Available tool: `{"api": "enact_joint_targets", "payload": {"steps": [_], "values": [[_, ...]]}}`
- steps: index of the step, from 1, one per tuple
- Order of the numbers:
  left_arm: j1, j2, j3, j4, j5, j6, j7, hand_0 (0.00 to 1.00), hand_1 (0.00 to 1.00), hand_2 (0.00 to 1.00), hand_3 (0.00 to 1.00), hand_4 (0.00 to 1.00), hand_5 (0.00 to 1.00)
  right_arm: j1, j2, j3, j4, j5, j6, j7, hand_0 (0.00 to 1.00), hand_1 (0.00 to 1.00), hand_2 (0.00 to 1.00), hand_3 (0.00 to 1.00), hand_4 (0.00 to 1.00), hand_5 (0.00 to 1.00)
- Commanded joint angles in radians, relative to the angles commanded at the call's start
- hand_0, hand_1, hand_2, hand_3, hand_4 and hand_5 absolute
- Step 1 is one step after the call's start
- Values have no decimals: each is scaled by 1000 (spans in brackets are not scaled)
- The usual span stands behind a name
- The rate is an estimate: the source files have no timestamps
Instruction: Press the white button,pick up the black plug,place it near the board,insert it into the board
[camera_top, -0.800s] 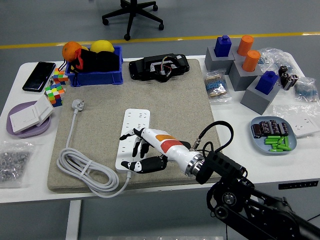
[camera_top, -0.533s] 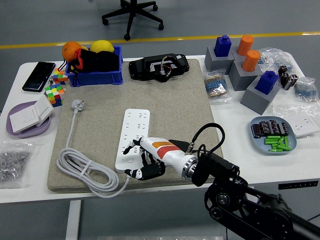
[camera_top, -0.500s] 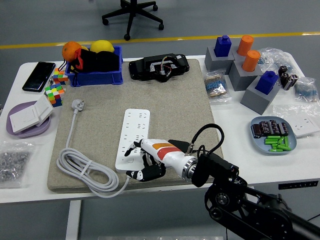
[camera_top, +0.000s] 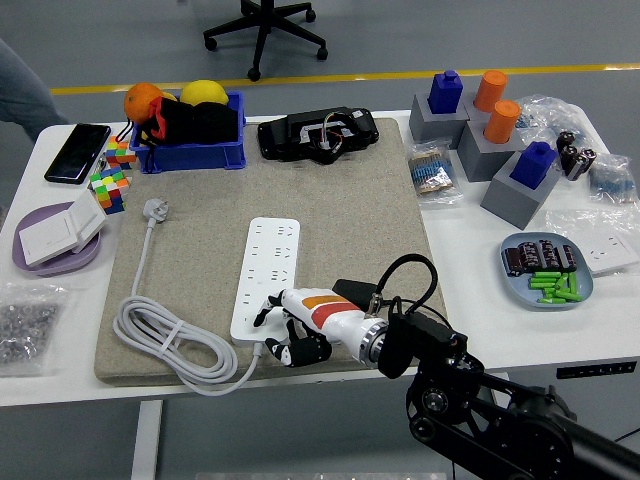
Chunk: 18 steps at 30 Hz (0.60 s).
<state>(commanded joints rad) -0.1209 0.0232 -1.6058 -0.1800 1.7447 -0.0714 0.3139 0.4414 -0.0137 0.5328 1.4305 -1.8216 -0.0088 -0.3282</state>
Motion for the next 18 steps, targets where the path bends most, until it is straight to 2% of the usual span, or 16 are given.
{"api": "enact_joint_targets", "payload": {"steps": [6,11,12,17,18], "values": [[-1,0,-1,0,4,-1,1,650,639,634,675,520,109,16,7,-24,-39,2,-3,14,2,37,176,632,590,190],[0,1,-1,0,5,-2,1,650,639,634,675,520,109,34,14,-23,-66,3,-27,48,2,37,176,632,590,190],[0,1,-2,0,7,-2,1,650,640,633,675,520,108,40,14,-19,-72,2,-32,54,2,39,177,625,498,154],[0,2,-7,0,17,-3,2,650,640,633,675,520,108,56,14,-12,-86,0,-36,61,2,39,177,625,498,154],[0,2,-8,0,17,-3,3,650,640,632,675,519,105,59,14,-15,-88,0,-36,61,2,38,175,623,297,40]]}}
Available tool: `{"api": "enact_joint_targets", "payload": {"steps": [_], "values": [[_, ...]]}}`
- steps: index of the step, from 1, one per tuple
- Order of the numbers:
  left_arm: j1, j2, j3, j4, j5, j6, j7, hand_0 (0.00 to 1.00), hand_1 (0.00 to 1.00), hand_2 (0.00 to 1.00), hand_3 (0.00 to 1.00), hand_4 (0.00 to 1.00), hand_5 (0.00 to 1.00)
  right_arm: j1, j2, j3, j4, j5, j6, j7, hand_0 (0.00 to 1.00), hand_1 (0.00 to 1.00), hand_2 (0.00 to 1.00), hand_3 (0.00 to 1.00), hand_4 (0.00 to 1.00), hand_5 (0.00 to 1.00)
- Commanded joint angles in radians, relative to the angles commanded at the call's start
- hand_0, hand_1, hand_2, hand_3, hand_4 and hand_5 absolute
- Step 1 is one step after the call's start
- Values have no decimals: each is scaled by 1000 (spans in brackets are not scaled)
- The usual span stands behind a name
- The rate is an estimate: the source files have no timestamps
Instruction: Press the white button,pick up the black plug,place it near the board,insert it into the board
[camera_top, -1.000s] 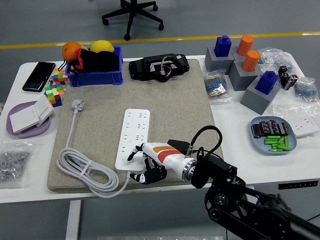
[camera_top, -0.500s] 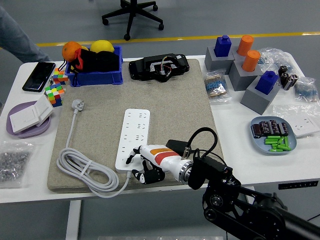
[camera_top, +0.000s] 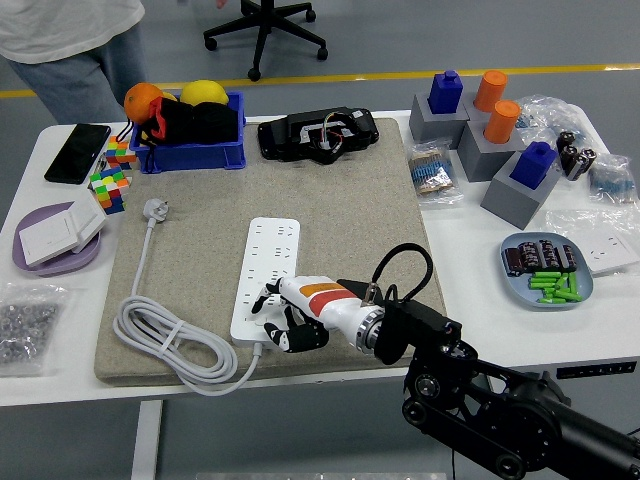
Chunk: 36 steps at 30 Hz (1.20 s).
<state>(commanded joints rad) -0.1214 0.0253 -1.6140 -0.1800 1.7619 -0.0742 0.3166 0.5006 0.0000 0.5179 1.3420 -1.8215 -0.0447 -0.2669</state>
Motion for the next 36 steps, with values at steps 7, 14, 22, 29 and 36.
{"api": "enact_joint_targets", "payload": {"steps": [7,14,22,29,36], "values": [[0,0,0,0,0,0,0,650,640,632,675,518,104,3,0,-14,-17,-3,-4,4,2,37,175,620,295,37],[-1,0,0,0,-1,0,1,650,640,632,675,517,104,7,0,-23,-29,-8,-8,9,2,37,173,614,227,2],[-2,-1,3,0,-10,0,0,650,640,631,674,514,101,9,0,-40,-39,-19,-11,12,2,38,172,611,222,2],[-4,-1,4,0,-11,0,0,650,640,631,674,513,99,12,0,-49,-48,-28,-19,22,2,37,172,610,217,2],[-4,-1,3,0,-10,0,0,650,640,631,674,513,99,17,0,-61,-58,-58,-54,55,2,37,172,608,216,2]]}}
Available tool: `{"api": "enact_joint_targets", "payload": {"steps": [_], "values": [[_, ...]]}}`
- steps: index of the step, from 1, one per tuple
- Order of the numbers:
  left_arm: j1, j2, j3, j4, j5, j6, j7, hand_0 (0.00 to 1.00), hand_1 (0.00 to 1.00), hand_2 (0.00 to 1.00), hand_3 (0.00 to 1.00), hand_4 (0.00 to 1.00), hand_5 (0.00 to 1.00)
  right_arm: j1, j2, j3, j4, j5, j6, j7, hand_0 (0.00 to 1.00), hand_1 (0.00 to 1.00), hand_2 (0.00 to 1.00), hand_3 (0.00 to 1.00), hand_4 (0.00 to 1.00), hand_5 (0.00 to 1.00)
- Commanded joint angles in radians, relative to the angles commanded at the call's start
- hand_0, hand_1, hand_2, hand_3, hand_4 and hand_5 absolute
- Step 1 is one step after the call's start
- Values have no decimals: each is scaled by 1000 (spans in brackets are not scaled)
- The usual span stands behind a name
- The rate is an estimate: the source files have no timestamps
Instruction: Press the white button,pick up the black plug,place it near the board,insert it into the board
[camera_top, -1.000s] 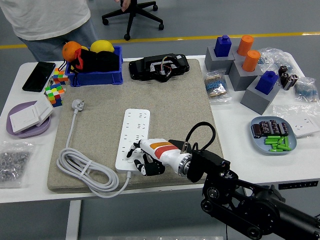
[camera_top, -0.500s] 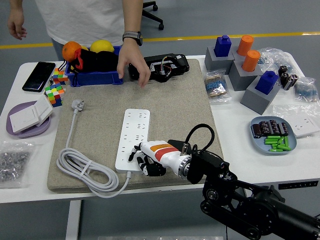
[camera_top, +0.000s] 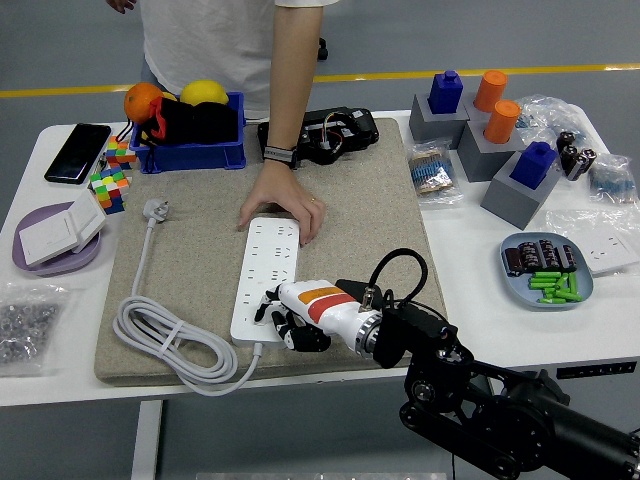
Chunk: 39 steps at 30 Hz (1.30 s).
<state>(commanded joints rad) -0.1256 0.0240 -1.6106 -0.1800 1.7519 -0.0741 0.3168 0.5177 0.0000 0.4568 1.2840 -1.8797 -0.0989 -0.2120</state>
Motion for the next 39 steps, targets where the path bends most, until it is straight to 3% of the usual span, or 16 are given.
{"api": "enact_joint_targets", "payload": {"steps": [25,33,39], "values": [[-1,-1,-2,0,5,-1,2,650,640,630,673,512,95,1,0,-31,-65,-27,-32,45,2,32,174,602,211,2],[3,0,0,0,2,-2,3,650,640,632,673,512,95,-15,0,5,36,-1,-24,48,2,31,173,599,210,2],[5,1,-3,0,11,-3,3,650,640,631,673,513,97,-46,-15,75,127,28,-52,117,2,31,173,597,211,2]]}}
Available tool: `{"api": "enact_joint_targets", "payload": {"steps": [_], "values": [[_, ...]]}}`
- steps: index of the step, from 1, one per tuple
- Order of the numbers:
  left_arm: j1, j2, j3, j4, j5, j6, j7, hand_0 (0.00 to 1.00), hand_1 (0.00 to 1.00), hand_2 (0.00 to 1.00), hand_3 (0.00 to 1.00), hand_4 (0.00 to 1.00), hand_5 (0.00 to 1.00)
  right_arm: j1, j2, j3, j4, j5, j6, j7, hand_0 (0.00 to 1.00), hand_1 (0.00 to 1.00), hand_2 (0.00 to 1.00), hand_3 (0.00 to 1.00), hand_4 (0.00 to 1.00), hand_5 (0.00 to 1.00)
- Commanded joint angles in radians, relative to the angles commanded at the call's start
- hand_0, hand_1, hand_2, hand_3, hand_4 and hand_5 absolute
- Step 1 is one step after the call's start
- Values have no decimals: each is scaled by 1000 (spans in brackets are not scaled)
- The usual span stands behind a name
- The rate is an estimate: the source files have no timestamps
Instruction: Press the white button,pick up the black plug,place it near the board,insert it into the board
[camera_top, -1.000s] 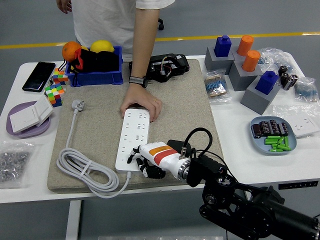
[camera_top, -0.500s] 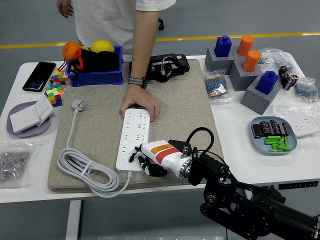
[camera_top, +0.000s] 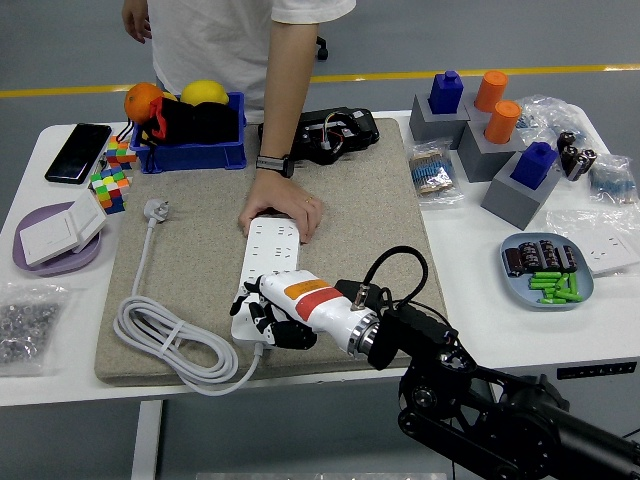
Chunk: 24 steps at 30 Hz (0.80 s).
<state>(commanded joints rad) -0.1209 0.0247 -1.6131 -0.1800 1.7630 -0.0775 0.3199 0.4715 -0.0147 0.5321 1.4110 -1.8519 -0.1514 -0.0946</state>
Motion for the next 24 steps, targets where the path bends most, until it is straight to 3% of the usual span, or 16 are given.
{"api": "enact_joint_targets", "payload": {"steps": [3,4,9,10,15,16,21,22,24], "values": [[1,0,-1,0,1,0,0,650,640,631,673,513,97,-17,-15,52,29,9,6,16,2,31,173,597,211,2],[1,0,-1,0,1,0,0,650,640,631,673,514,96,-21,-20,69,33,11,10,17,32,78,155,613,338,2],[0,-1,0,0,-3,1,-2,650,640,631,673,514,96,-56,-43,166,17,1,15,47,32,78,155,613,338,2],[0,-1,1,0,-5,2,-3,650,639,631,673,514,93,-63,-47,183,10,-7,20,46,400,351,410,603,564,91],[0,-2,1,0,-14,5,-5,650,639,631,673,514,93,-112,-76,265,-25,-27,67,38,400,351,410,603,564,91],[0,-3,1,0,-16,5,-5,650,640,632,673,514,95,-120,-82,275,-30,-25,73,38,732,752,734,680,831,185],[0,-3,0,0,-18,7,-5,650,640,632,673,514,95,-158,-98,325,-43,-19,75,59,732,752,734,680,831,185],[0,-4,0,0,-17,7,-6,650,640,632,674,516,99,-167,-98,337,-41,-19,70,69,767,749,741,667,920,252],[-1,-5,-1,0,-14,7,-6,650,640,632,674,516,99,-180,-98,355,-38,-15,61,85,767,749,741,667,920,252]]}}
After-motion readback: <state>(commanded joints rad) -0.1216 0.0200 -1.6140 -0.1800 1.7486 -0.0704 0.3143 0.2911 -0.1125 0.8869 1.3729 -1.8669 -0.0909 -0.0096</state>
